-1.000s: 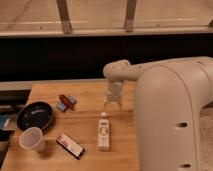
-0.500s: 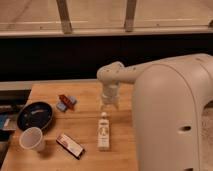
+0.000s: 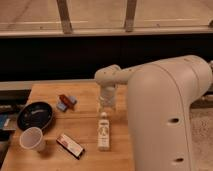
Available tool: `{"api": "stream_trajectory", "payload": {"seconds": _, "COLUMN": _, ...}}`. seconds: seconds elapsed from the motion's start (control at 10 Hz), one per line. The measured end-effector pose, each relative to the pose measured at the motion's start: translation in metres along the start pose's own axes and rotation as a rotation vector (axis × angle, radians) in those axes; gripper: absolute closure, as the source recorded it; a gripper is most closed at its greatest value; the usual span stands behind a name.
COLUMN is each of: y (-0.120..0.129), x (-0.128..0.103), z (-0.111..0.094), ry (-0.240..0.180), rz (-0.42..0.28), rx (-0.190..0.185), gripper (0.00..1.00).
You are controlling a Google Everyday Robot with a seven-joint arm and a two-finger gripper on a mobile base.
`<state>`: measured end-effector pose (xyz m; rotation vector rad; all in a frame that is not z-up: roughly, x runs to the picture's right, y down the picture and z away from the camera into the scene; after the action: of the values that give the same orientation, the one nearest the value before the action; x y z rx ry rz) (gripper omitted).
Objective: Stand the bottle upright
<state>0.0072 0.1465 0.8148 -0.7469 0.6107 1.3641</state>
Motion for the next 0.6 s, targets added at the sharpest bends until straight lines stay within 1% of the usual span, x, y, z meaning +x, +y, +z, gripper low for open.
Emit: {"api": "stream_trajectory", "payload": {"seconds": 0.6, "y": 0.008, "x": 0.0, "z": 0.02, "ry": 0.051, "rz": -0.008, "rx": -0.003, "gripper": 0.42}}
